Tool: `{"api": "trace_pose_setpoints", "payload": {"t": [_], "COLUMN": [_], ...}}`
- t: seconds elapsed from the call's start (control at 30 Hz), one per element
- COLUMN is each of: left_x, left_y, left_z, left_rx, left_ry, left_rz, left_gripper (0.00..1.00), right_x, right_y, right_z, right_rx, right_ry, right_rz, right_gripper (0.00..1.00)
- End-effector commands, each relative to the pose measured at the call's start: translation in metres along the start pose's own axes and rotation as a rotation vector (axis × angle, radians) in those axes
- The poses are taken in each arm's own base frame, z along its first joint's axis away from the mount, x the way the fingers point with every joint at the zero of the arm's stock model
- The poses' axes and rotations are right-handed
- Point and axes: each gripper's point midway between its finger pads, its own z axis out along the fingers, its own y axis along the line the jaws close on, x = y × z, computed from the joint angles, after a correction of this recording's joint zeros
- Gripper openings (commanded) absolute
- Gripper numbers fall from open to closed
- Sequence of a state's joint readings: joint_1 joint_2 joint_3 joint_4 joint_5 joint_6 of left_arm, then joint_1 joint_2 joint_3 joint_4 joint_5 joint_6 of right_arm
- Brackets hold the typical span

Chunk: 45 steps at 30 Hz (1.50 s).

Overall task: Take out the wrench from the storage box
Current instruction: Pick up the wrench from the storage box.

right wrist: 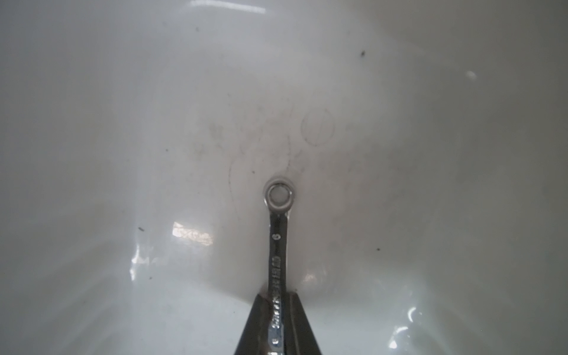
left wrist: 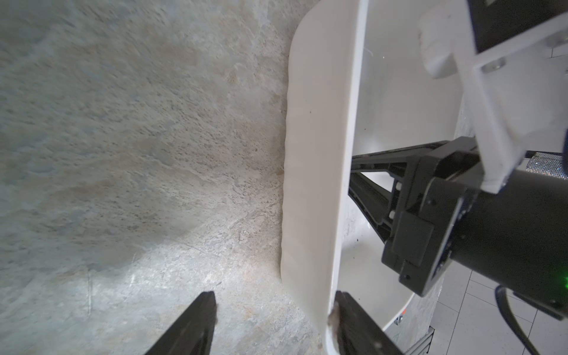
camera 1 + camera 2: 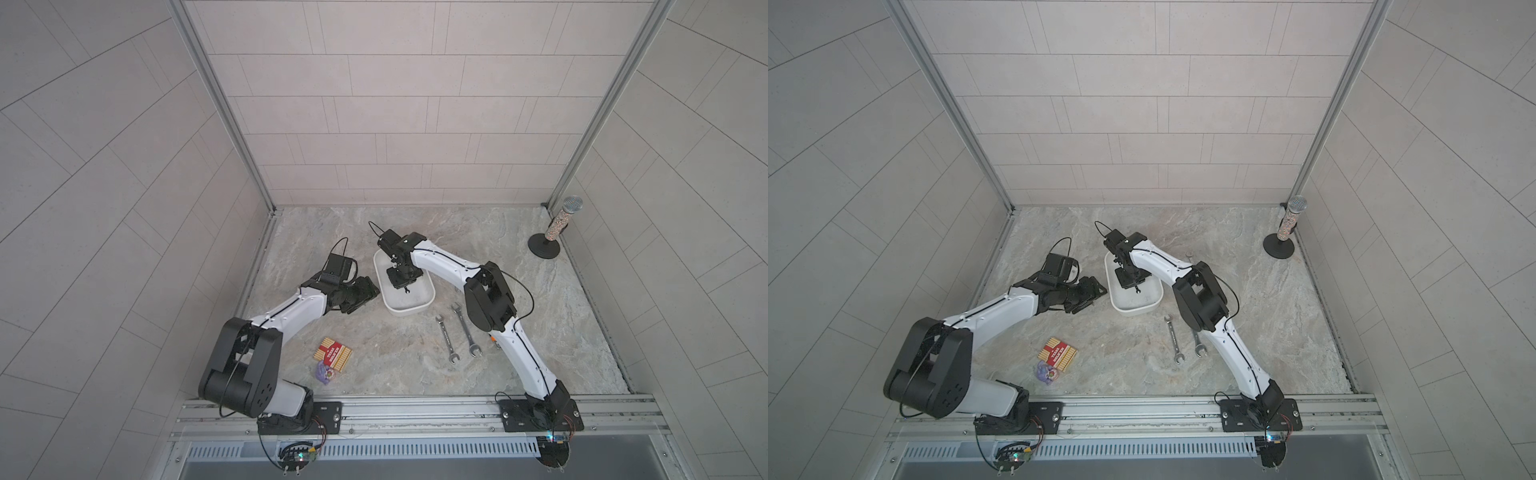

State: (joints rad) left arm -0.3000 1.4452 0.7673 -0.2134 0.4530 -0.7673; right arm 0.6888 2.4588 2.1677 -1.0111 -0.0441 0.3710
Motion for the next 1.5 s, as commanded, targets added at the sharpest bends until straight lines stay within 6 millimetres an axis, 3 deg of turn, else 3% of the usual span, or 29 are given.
{"api": "trace_pose_setpoints", "payload": {"t": [0.0,0.43,0.67,0.9,1.1,1.23,1.33,1.47], "left_x": [-0.001,-0.001,-0.002,-0.002,-0.002,-0.002,-0.001,-0.001], "left_y": [-0.004,-0.004,-0.003,-0.004,-0.004,-0.003,-0.003,-0.003], "left_z": [-0.006,-0.007,-0.007,-0.007,-0.008,-0.008,-0.009,-0.008], "left_rx": [0.022,0.022,0.021,0.021,0.02,0.02,0.02,0.019], "left_ry": [-0.015,-0.018,-0.024,-0.024,-0.026,-0.027,-0.029,-0.028], "left_rz": [0.007,0.008,0.008,0.007,0.008,0.008,0.007,0.007], "left_gripper": [0.67,0.67,0.67,0.67,0.67,0.67,0.67,0.67], "right_x": [0.023,-0.009,-0.015,-0.019,-0.007,0.016,0.033,0.044], "right_y": [-0.014,-0.012,-0.018,-0.034,-0.063,-0.096,-0.117,-0.123], "right_z": [0.024,-0.039,-0.064,-0.101,-0.128,-0.131,-0.119,-0.092], "right_rx": [0.051,0.028,0.033,0.045,0.074,0.103,0.112,0.086], "right_ry": [0.101,-0.034,-0.07,-0.123,-0.142,-0.135,-0.106,-0.078], "right_rz": [0.02,0.034,0.036,0.046,0.069,0.107,0.124,0.134], "right_gripper": [0.06,0.05,0.05,0.05,0.05,0.05,0.04,0.04]}}
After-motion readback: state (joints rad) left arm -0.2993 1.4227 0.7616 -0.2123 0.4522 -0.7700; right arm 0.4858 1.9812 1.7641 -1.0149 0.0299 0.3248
